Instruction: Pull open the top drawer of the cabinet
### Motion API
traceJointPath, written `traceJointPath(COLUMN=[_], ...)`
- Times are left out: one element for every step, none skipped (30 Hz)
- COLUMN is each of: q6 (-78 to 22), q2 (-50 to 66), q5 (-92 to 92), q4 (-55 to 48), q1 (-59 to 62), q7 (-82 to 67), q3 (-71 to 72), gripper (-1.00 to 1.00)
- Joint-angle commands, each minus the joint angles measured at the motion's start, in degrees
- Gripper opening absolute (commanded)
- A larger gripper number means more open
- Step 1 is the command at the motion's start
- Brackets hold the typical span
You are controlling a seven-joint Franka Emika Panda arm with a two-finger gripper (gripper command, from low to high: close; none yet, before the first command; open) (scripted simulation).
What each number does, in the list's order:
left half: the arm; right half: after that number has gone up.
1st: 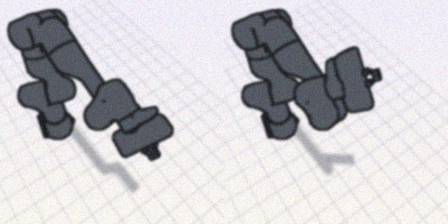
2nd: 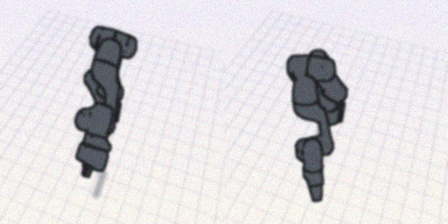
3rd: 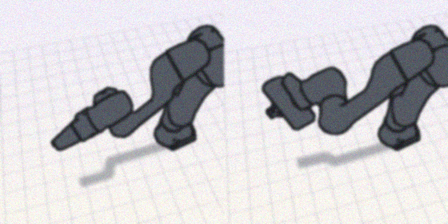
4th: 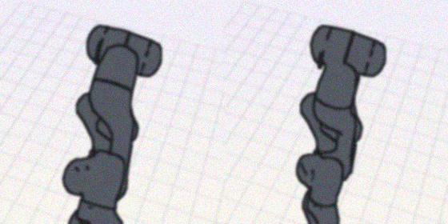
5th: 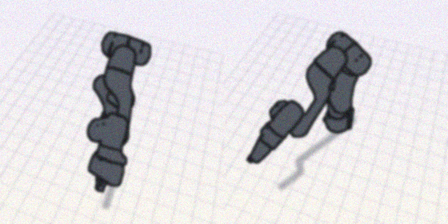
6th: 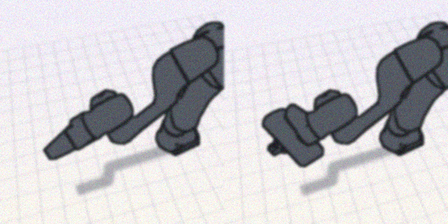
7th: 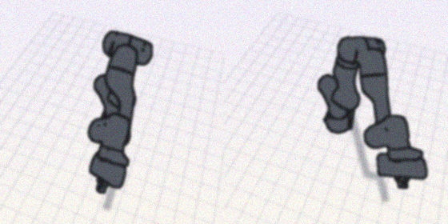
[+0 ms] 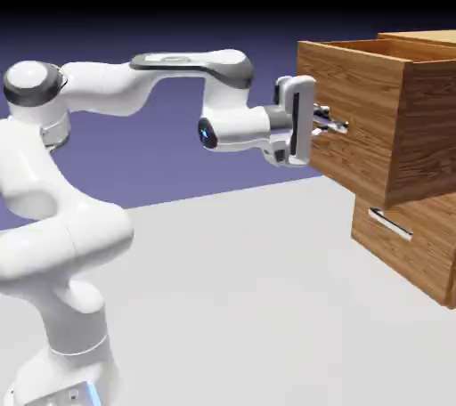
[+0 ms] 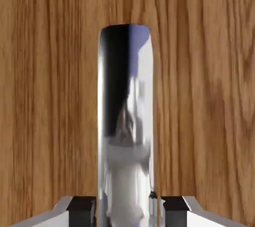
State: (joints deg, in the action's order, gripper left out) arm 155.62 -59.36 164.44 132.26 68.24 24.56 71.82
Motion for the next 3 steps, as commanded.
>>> traceJointPath(q6=[0.0, 0.23, 0.47], q2=[0.0, -0.53, -1.07], q5=[0.0, -0.26, -0.53], q4=[0.0, 1.65, 3.29], q1=[0.0, -2.07, -4.15], q7=[0.0, 0.09, 0.18], q3=[0.0, -1.13, -2.26], gripper=[1.0, 1.0, 1.0])
